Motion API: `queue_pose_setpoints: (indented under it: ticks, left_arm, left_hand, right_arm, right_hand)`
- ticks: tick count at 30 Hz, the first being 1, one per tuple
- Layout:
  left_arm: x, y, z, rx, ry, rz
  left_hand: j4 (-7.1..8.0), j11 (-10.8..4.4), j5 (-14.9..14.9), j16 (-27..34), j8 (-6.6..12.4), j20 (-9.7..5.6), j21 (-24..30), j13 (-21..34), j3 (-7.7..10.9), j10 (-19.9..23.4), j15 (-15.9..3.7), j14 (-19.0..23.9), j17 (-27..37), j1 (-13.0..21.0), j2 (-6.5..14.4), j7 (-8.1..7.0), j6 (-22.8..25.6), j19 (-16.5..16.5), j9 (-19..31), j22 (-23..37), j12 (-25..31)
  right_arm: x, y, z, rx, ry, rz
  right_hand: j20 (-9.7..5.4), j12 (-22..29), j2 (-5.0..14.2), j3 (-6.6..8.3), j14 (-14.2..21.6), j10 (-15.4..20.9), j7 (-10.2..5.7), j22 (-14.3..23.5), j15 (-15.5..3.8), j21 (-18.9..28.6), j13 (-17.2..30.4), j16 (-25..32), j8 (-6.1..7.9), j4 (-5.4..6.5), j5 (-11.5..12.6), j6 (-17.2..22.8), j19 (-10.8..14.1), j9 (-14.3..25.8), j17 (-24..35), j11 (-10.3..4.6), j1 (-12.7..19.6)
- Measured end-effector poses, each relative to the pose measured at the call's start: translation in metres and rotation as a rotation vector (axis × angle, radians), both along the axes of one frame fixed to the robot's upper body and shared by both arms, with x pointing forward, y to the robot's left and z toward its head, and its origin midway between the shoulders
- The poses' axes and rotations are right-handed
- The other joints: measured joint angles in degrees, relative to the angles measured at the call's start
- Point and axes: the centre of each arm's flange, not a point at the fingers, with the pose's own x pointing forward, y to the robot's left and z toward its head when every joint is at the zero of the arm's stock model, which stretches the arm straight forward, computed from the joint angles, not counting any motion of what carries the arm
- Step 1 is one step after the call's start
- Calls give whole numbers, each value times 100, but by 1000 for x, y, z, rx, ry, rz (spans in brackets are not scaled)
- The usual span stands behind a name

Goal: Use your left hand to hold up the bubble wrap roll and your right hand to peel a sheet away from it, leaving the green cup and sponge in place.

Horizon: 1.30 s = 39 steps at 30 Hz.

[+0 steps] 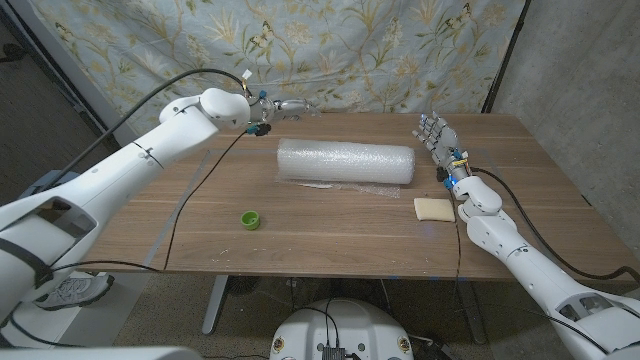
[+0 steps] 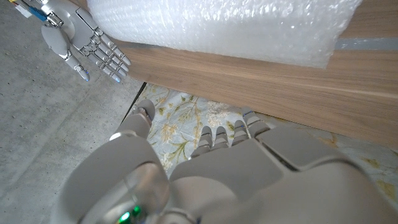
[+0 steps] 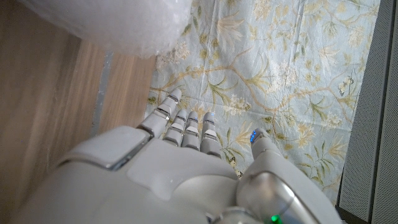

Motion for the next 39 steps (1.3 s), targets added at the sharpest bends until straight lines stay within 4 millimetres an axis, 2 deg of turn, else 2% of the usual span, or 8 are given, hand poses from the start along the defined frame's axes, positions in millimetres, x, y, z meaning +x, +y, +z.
queue_pose_setpoints:
  ticks: [7,9,14,18,22,28,36,39]
  left_arm:
    - [3,-13,9,83,10,-17]
    - [4,-18,13,107,12,-24]
    - [5,-26,19,180,23,-34]
    - [6,-31,23,214,30,-42]
    - [7,-37,26,262,48,-52]
    - [8,-43,29,323,70,-60]
    - [8,-50,33,416,81,-46]
    - [7,-53,34,443,82,-42]
  left_hand:
    - [-3,137,0,0,0,3,0,27,-65,-220,35,-198,-1,195,-180,135,-220,-180,0,0,-4]
    - [16,186,0,0,0,65,0,27,-94,-313,51,-323,-1,268,-223,185,-334,-263,27,0,-44]
    - [16,259,-39,0,-29,87,0,38,-143,-380,83,-390,15,428,-277,295,-569,-408,30,1,-47]
    - [23,353,-72,0,-29,147,-12,54,-197,-370,83,-390,28,570,-374,317,-792,-548,30,1,-47]
    - [41,415,-124,0,-29,165,-28,54,-262,-369,83,-390,27,663,-460,335,-811,-676,29,1,-47]
    - [48,424,-156,0,-29,194,-28,80,-269,-379,83,-389,27,816,-469,335,-811,-781,29,1,-47]
    - [47,455,-178,45,64,248,21,117,-315,-347,82,-389,54,1212,-460,334,-811,-727,29,1,111]
    - [47,454,-178,44,66,221,21,133,-315,-347,82,-389,54,1299,-437,334,-811,-694,55,1,132]
  right_arm:
    - [1,-1,1,6,-7,-2]
    - [1,-1,1,8,-9,-2]
    - [1,-1,1,13,-13,-3]
    - [1,-1,1,16,-14,-6]
    - [1,0,2,19,-15,-9]
    - [1,0,2,19,-16,-13]
    - [1,0,3,20,-20,-14]
    - [1,0,4,20,-21,-15]
  right_hand:
    - [0,0,0,0,0,0,0,0,0,0,0,0,0,0,0,0,0,0,0,0,0]
    - [0,0,0,0,0,0,0,0,0,0,0,0,0,0,0,0,0,0,0,0,0]
    - [0,0,0,1,0,0,0,0,0,0,0,0,0,0,0,0,0,0,0,0,0]
    - [0,0,0,1,0,0,0,0,0,0,0,0,0,1,0,0,0,0,0,0,0]
    - [0,0,0,1,0,0,0,0,0,0,0,0,0,1,0,0,0,0,-1,0,0]
    - [0,0,0,26,0,0,0,0,0,0,0,0,0,-24,0,0,0,0,-1,0,0]
    - [0,0,0,26,0,0,0,0,0,0,0,0,0,-24,0,0,0,0,-1,0,0]
    - [0,0,0,25,0,0,0,0,0,0,0,0,0,-24,0,0,0,0,-1,0,0]
